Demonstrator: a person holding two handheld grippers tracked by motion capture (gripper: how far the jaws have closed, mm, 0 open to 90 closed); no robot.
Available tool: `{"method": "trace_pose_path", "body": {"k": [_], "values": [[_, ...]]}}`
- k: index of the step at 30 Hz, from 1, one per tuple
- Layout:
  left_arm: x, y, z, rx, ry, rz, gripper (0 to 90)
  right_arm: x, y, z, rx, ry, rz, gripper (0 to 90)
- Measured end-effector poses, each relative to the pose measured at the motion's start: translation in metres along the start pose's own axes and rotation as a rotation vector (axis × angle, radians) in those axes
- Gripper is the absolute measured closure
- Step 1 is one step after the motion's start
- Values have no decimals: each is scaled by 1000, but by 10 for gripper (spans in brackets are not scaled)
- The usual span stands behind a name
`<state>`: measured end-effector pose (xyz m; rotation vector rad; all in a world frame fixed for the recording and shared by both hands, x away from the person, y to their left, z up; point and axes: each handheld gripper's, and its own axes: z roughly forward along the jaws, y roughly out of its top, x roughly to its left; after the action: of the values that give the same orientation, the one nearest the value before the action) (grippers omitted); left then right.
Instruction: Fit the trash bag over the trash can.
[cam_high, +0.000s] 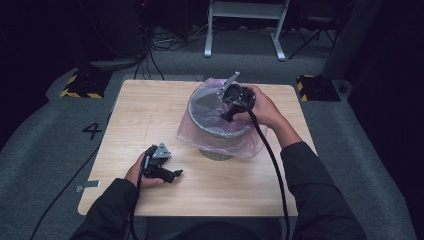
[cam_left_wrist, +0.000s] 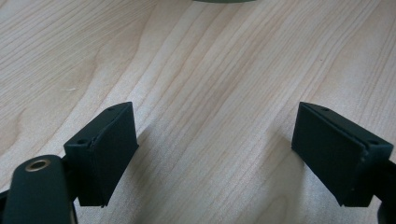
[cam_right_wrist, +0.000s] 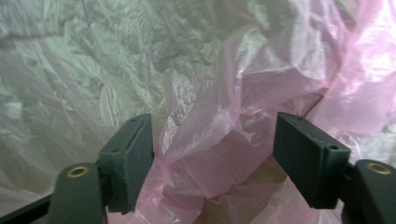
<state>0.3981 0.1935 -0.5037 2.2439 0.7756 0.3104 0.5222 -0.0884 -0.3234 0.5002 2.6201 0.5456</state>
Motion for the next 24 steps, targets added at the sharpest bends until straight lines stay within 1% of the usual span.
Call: {"method": "trace_pose_path", "body": {"k": [2, 5, 8, 9, 10, 11, 12, 18, 19, 20, 22, 23, 24], "values": [[0, 0, 0, 0, 1, 1, 140, 4, 1, 1, 23, -24, -38, 278], [0, 0, 0, 0, 1, 1, 140, 8, 3, 3, 54, -42, -66, 264], [0, 0, 0, 0, 0, 0, 140, 9, 4, 4, 68, -36, -63, 261], [0, 0, 0, 0, 1, 1, 140, 8, 4, 4, 65, -38, -69, 258], [0, 0, 0, 0, 1, 0, 140, 9, 4, 3, 68, -39, -61, 256], [0, 0, 0, 0, 0, 0, 140, 8, 4, 3, 63, -38, -68, 251], [0, 0, 0, 0, 1, 1, 140, 8, 4, 3, 56, -35, -62, 246], [0, 0, 0, 0, 1, 0, 140, 2, -1, -5, -19, -12, 0, 226], [0, 0, 0, 0, 1, 0, 140, 0, -3, -7, -47, -14, 17, 226], [0, 0, 0, 0, 1, 1, 140, -1, -4, -9, -69, -14, 21, 225], [0, 0, 0, 0, 1, 1, 140, -2, -8, -16, -140, 11, 34, 218], [0, 0, 0, 0, 1, 0, 140, -2, -11, -22, -180, 14, 39, 220], [0, 0, 0, 0, 0, -1, 140, -3, -13, -25, -200, 16, 42, 220]]}}
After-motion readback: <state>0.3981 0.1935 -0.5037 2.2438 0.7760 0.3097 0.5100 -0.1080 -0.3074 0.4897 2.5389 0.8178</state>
